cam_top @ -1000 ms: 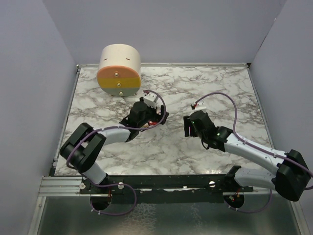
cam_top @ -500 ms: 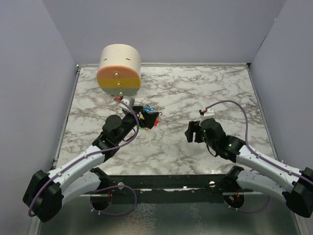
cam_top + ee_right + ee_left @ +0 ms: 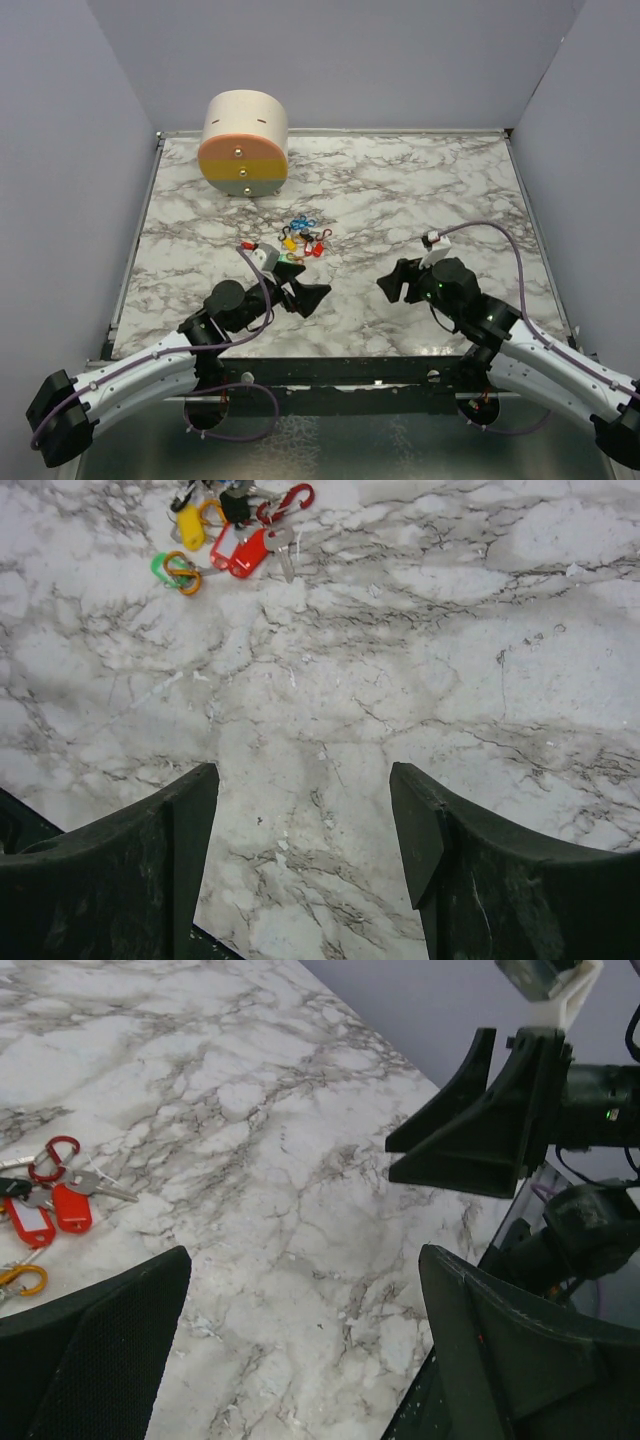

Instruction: Put the keys on the keyring

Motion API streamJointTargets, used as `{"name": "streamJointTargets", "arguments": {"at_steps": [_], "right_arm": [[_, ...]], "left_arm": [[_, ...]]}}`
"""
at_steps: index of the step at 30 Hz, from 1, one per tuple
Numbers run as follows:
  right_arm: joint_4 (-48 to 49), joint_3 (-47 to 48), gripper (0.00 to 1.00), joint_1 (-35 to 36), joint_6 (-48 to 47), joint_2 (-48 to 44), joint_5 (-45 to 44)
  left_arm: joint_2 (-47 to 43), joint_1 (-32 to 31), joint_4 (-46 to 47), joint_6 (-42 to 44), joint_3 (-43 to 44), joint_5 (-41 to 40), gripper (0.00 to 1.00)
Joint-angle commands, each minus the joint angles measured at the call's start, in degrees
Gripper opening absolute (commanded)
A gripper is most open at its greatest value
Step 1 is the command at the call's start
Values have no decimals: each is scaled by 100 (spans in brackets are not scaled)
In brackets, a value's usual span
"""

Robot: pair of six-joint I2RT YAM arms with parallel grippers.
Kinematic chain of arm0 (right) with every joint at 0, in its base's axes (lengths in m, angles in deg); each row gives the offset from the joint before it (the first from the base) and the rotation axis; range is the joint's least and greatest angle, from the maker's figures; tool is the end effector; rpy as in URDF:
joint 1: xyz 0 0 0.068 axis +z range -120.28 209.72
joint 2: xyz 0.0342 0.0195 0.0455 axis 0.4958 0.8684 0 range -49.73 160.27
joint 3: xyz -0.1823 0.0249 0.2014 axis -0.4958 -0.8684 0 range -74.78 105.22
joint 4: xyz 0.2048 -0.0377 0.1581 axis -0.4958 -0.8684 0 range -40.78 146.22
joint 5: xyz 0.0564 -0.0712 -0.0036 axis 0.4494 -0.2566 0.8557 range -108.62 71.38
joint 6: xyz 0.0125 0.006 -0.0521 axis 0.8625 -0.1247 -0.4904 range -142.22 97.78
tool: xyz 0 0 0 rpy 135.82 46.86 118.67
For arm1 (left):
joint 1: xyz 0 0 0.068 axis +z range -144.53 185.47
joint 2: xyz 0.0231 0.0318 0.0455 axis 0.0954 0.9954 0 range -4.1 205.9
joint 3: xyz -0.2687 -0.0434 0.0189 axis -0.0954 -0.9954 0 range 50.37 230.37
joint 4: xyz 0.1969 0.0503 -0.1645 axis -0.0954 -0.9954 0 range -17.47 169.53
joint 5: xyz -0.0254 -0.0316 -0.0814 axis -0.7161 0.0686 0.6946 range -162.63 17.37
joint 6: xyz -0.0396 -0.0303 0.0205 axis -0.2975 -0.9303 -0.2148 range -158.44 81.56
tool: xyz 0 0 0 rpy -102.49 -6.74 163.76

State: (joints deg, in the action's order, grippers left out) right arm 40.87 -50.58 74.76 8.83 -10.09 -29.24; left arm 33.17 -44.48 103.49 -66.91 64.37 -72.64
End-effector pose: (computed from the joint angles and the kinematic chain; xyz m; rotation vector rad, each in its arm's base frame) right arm 0.1194 0.1104 0.2188 -0.1493 2.1509 0.5964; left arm 0.1082 -0.1288 0.2331 0.3096 1.6336 -1.0640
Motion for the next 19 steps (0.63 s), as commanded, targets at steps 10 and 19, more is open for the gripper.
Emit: {"name": "streamJointTargets", "arguments": {"at_steps": [10,19], "right_arm": [[-54,-180,70,23,194,-856,-288],[1,-281,70,21,285,-927,-344]], "left_arm": [[-218,-875,20,-161,-608,-880,99],[-108,-1095,29,-43,-582,-1091,99]]}}
